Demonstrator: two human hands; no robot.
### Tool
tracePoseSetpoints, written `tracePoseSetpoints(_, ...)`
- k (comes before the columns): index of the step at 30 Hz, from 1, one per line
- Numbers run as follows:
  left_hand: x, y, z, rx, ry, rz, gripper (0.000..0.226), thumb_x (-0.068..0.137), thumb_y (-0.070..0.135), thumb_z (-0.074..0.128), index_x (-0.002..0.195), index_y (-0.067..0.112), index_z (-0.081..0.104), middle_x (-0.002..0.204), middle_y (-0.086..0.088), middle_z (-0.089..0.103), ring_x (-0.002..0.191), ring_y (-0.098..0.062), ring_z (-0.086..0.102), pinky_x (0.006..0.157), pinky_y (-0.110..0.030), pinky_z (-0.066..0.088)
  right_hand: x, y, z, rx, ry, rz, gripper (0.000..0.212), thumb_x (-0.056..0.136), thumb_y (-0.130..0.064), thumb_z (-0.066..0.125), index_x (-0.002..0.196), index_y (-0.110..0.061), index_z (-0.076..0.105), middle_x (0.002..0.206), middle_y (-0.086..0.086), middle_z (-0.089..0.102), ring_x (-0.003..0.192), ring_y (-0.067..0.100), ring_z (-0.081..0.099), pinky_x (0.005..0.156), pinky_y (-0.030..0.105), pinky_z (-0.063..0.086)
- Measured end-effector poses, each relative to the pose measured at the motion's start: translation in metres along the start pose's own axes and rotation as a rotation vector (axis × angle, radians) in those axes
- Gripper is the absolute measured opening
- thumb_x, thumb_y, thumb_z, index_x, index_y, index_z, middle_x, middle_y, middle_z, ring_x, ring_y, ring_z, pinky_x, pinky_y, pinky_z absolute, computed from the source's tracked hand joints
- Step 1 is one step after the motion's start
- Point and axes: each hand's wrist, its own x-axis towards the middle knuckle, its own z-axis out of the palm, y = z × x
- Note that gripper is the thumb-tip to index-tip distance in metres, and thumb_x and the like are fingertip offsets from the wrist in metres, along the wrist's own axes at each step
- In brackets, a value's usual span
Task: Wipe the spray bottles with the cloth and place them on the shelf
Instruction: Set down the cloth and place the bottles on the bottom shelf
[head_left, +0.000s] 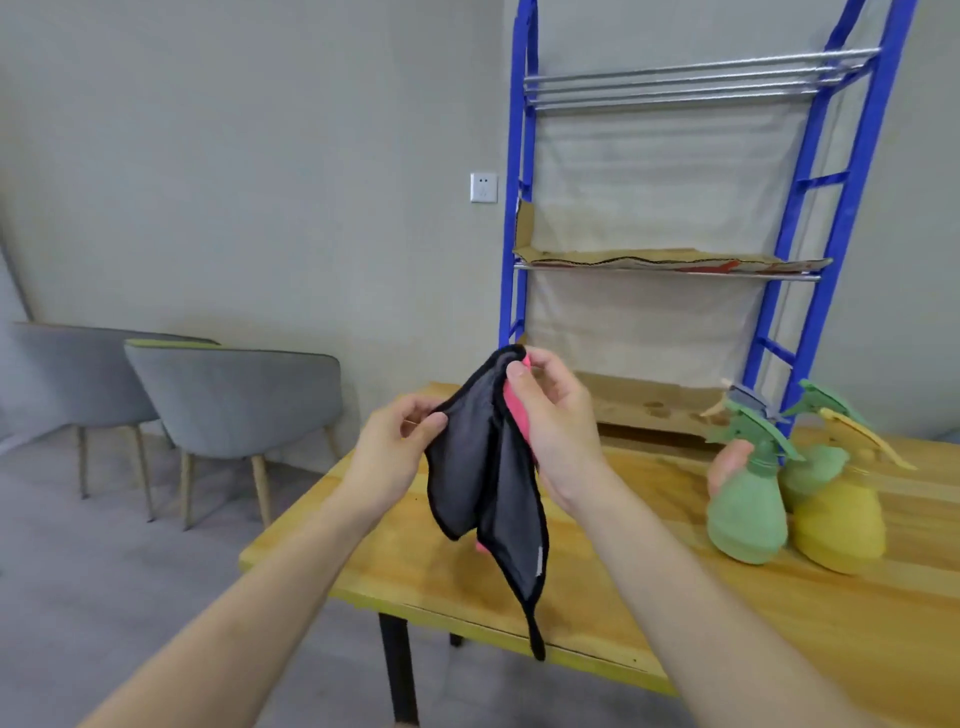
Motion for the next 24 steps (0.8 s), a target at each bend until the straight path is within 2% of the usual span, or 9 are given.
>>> tracePoseSetpoints(3, 0.014, -0.014, -0.028, 0.091, 0.047, -0.022, 0.016, 0.1, 0.016, 0.064, 0.093, 0.028, 0.072, 0.09, 0.006, 0.074, 0.083, -0.009, 0.064, 0.079, -0.025, 0.05, 0.015, 0.023, 0.011, -0.014, -0.014, 0.054, 0.017, 0.105, -0.02, 0.061, 0.118, -0.009, 0.064, 0.103, 0.004, 0.075, 0.095, 0.015, 0.069, 0.089, 0.034, 0.055)
tracePoseSetpoints(7, 0.035, -0.027, -0.046, 0.285, 0.041, 0.0, 0.02, 0.099, 0.02, 0.064, 0.087, 0.036, 0.067, 0.094, 0.007, 0.071, 0.092, -0.014, 0.064, 0.078, -0.026, 0.048, 0.022, 0.053, 0.008, -0.245, 0.003, 0.138, 0.014, 0.107, -0.023, 0.056, 0.116, -0.016, 0.064, 0.103, 0.007, 0.071, 0.088, 0.011, 0.064, 0.076, 0.02, 0.052)
tracePoseSetpoints(11, 0.042, -0.043, -0.052, 0.399, 0.0, 0.011, 0.016, 0.101, 0.025, 0.061, 0.096, 0.039, 0.067, 0.099, 0.015, 0.061, 0.102, -0.015, 0.06, 0.091, -0.036, 0.049, 0.015, 0.071, -0.008, -0.493, -0.096, 0.074, 0.016, 0.108, -0.019, 0.05, 0.11, -0.02, 0.065, 0.106, 0.017, 0.071, 0.089, 0.013, 0.062, 0.084, 0.03, 0.051)
tracePoseSetpoints(13, 0.034, -0.055, -0.053, 0.408, -0.044, 0.029, 0.02, 0.101, 0.023, 0.063, 0.095, 0.042, 0.067, 0.1, 0.015, 0.061, 0.102, -0.012, 0.061, 0.093, -0.038, 0.05, 0.007, 0.075, -0.019, -0.655, -0.182, 0.05, 0.02, 0.108, -0.021, 0.048, 0.108, -0.027, 0.067, 0.101, 0.004, 0.071, 0.095, 0.013, 0.065, 0.089, 0.035, 0.051)
tracePoseSetpoints(15, 0.019, -0.069, -0.054, 0.438, -0.106, 0.045, 0.024, 0.099, 0.021, 0.065, 0.093, 0.044, 0.067, 0.1, 0.015, 0.064, 0.1, -0.009, 0.061, 0.095, -0.039, 0.051, -0.006, 0.08, -0.031, -0.883, -0.325, 0.028, 0.024, 0.108, -0.022, 0.045, 0.112, -0.03, 0.067, 0.111, -0.012, 0.069, 0.107, 0.009, 0.061, 0.096, 0.033, 0.05)
tracePoseSetpoints(17, 0.002, -0.083, -0.054, 0.475, -0.172, 0.057, 0.026, 0.099, 0.019, 0.067, 0.091, 0.044, 0.067, 0.101, 0.016, 0.065, 0.1, -0.005, 0.061, 0.096, -0.04, 0.051, -0.018, 0.085, -0.041, -1.114, -0.471, -0.011, 0.028, 0.107, -0.017, 0.044, 0.114, -0.029, 0.069, 0.119, -0.016, 0.064, 0.115, 0.007, 0.055, 0.104, 0.034, 0.046)
tracePoseSetpoints(19, -0.013, -0.094, -0.053, 0.524, -0.259, 0.04, 0.031, 0.098, 0.02, 0.067, 0.088, 0.049, 0.064, 0.103, 0.018, 0.065, 0.1, -0.004, 0.061, 0.095, -0.04, 0.051, -0.029, 0.089, -0.049, -1.225, -0.579, -0.003, 0.034, 0.102, -0.013, 0.045, 0.11, -0.03, 0.073, 0.123, -0.017, 0.063, 0.119, 0.005, 0.054, 0.109, 0.033, 0.043)
tracePoseSetpoints(23, -0.034, -0.11, -0.048, 0.61, -0.353, -0.043, 0.012, 0.098, 0.043, 0.064, 0.088, 0.044, 0.071, 0.101, 0.022, 0.064, 0.098, -0.002, 0.059, 0.099, -0.043, 0.048, -0.038, 0.092, -0.054, -1.265, -0.607, 0.068, 0.038, 0.094, -0.021, 0.043, 0.106, -0.037, 0.075, 0.121, -0.023, 0.065, 0.117, 0.001, 0.056, 0.107, 0.035, 0.047)
tracePoseSetpoints(24, -0.036, -0.112, -0.046, 0.625, -0.333, -0.046, 0.016, 0.099, 0.047, 0.06, 0.09, 0.041, 0.072, 0.1, 0.022, 0.064, 0.096, -0.003, 0.059, 0.099, -0.044, 0.048, -0.037, 0.092, -0.053, -1.27, -0.571, 0.067, 0.035, 0.097, -0.024, 0.044, 0.109, -0.038, 0.074, 0.121, -0.022, 0.066, 0.118, 0.003, 0.056, 0.107, 0.037, 0.047)
